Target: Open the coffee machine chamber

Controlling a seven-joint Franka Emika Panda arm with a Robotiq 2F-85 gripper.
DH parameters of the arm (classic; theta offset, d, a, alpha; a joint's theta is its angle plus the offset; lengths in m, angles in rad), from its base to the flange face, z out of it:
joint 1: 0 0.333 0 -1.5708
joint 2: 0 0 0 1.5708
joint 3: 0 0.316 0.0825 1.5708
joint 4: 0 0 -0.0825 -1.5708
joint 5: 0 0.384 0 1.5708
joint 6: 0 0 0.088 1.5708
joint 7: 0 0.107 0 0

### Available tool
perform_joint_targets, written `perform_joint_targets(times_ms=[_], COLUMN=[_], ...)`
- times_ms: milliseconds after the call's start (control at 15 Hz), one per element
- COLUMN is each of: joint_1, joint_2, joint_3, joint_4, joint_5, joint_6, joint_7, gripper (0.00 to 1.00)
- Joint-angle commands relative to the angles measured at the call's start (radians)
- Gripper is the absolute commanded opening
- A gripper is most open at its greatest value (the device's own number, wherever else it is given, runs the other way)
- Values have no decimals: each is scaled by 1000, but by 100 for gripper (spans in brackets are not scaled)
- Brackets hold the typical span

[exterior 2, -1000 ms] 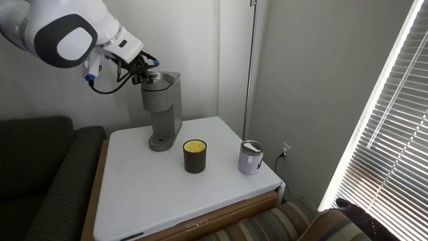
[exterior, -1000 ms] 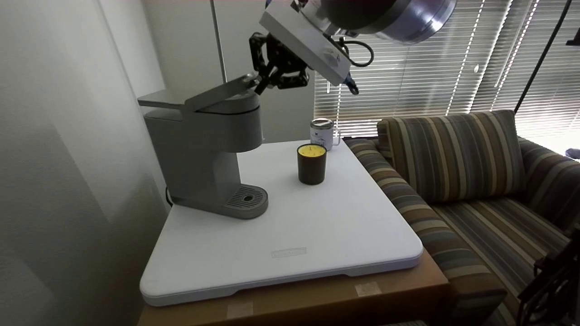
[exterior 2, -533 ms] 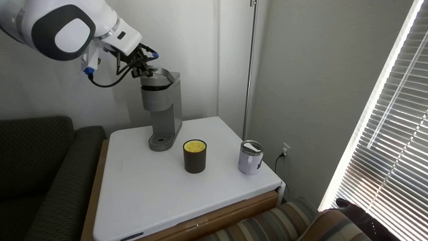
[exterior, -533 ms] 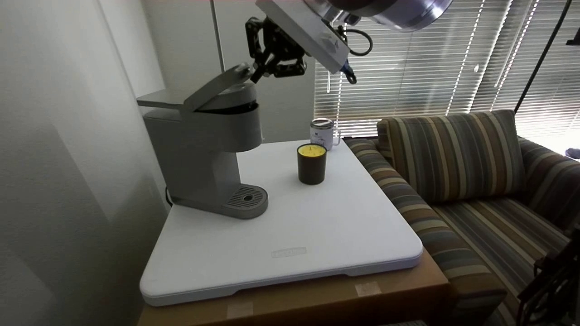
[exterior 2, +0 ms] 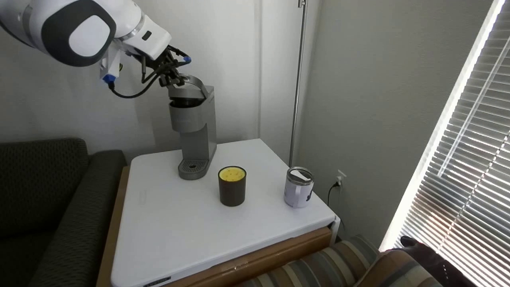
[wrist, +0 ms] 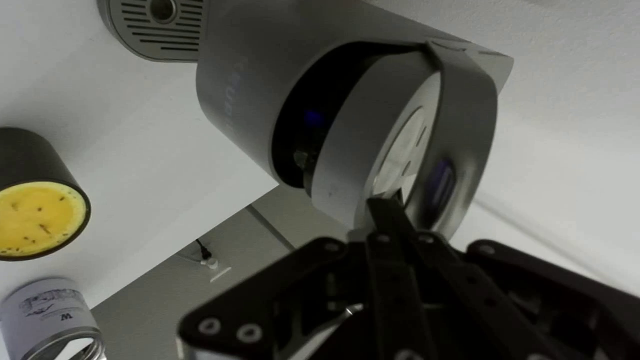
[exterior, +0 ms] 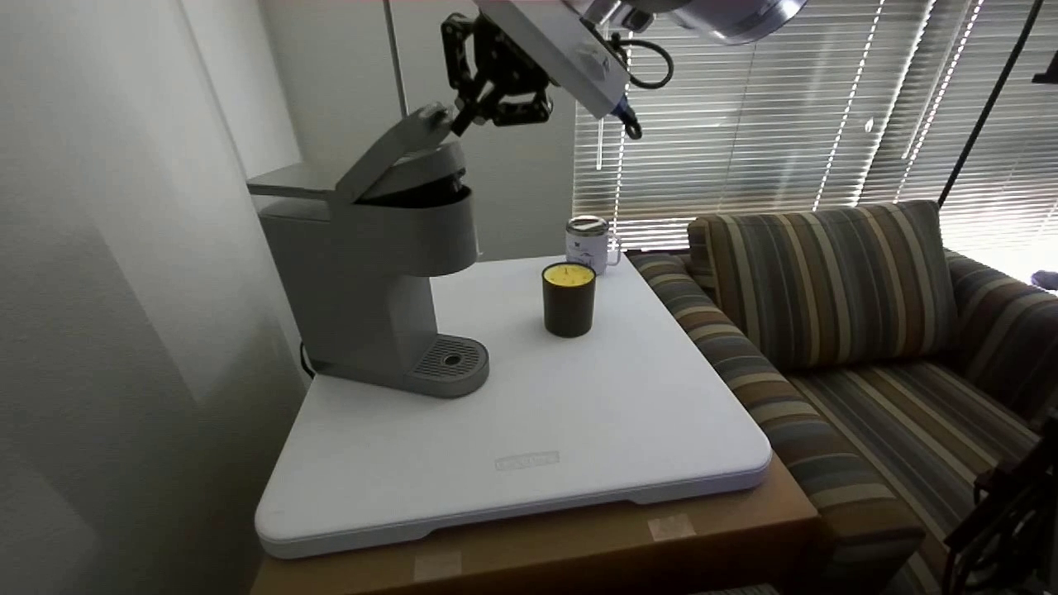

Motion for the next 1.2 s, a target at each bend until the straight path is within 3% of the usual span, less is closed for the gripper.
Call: perform_joint_targets(times_ms=[0,1133], joint_1=[6,1], joint_2=[-9,70], joint_3=[-17,54], joint_4=[45,248], joint_5=[-20,-89], joint_6=[-30,-129], joint_7=[-13,-18], gripper=[0,0])
